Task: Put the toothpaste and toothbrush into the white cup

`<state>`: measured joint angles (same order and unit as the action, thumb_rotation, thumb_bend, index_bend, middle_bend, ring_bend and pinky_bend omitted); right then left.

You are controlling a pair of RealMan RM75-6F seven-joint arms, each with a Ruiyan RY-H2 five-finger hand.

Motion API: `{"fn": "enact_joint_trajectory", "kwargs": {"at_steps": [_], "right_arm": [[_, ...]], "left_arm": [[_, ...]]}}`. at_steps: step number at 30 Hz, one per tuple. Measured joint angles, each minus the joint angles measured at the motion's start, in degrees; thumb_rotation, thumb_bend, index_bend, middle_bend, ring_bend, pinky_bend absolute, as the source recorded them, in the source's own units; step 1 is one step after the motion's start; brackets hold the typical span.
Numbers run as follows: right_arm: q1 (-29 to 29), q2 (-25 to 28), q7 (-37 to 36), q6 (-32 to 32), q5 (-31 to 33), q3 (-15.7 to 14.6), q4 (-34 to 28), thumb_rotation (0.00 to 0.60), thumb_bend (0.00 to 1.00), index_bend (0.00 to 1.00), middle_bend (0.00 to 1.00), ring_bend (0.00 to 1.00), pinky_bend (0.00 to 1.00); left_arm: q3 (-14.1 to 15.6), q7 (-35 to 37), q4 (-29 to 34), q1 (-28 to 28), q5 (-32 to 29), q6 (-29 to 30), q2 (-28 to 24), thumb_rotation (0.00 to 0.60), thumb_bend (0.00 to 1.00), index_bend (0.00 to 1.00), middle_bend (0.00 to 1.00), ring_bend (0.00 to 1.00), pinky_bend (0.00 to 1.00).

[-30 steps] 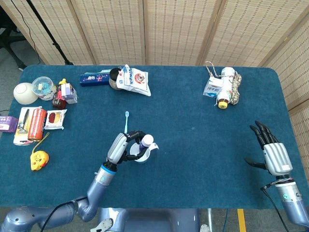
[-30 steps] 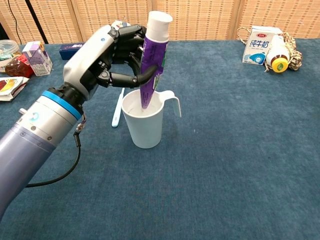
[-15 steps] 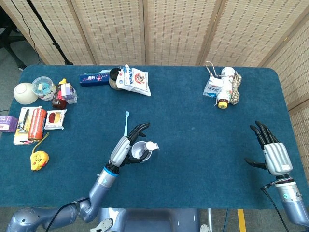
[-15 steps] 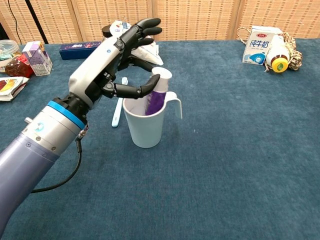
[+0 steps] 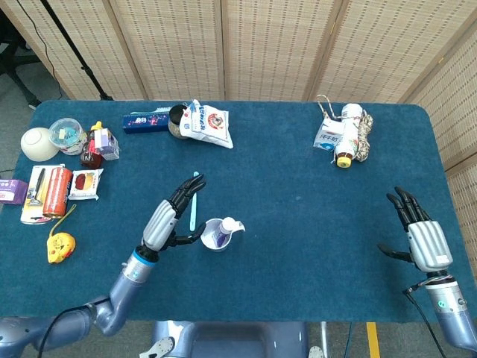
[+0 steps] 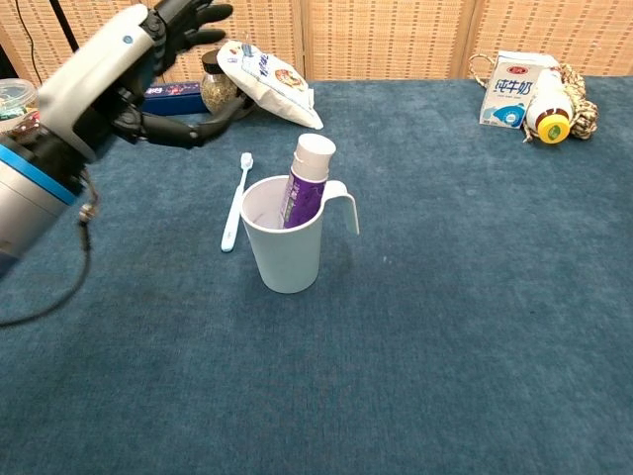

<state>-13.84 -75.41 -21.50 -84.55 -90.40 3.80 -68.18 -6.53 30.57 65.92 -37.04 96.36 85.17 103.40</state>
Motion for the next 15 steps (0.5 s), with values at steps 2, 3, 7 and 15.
{"fn": "enact_joint_trajectory", "kwargs": {"at_steps": [2,3,7,15], "right_arm": [[-0.02,0.03,-0.06,0.10,-0.01,-0.02,-0.10,0.600,0.00,0.00,0.00,0.00,0.26],[-0.04,0.07,-0.16,0.16,-0.03,-0.05,-0.25,0.600,0.00,0.00,0.00,0.00,0.26],[-0.10,0.21,-0.04,0.35,-0.10,-0.12,-0.67,0.600,0.00,0.00,0.00,0.00,0.26],[-0.34,-0.16,0.87,1.33,0.41,-0.02,-0.60,0.600,0.00,0.00,0.00,0.00,0.26]], "left_arm": [[0.48,-2.90,1.30,-0.47,-0.01,-2.90,-3.90,0.600,0.40,0.00,0.00,0.00,0.01],[0.67,-4.48,1.52,-0.79,-0.07,-4.48,-5.64,0.600,0.40,0.01,0.00,0.00,0.01],[1.48,-11.32,1.54,-2.54,-0.48,-11.84,-11.32,0.600,0.40,0.05,0.00,0.00,0.01],[3.96,-20.77,-4.20,-5.63,-0.66,-20.29,-12.77,0.600,0.40,0.13,0.00,0.00,0.01]]}}
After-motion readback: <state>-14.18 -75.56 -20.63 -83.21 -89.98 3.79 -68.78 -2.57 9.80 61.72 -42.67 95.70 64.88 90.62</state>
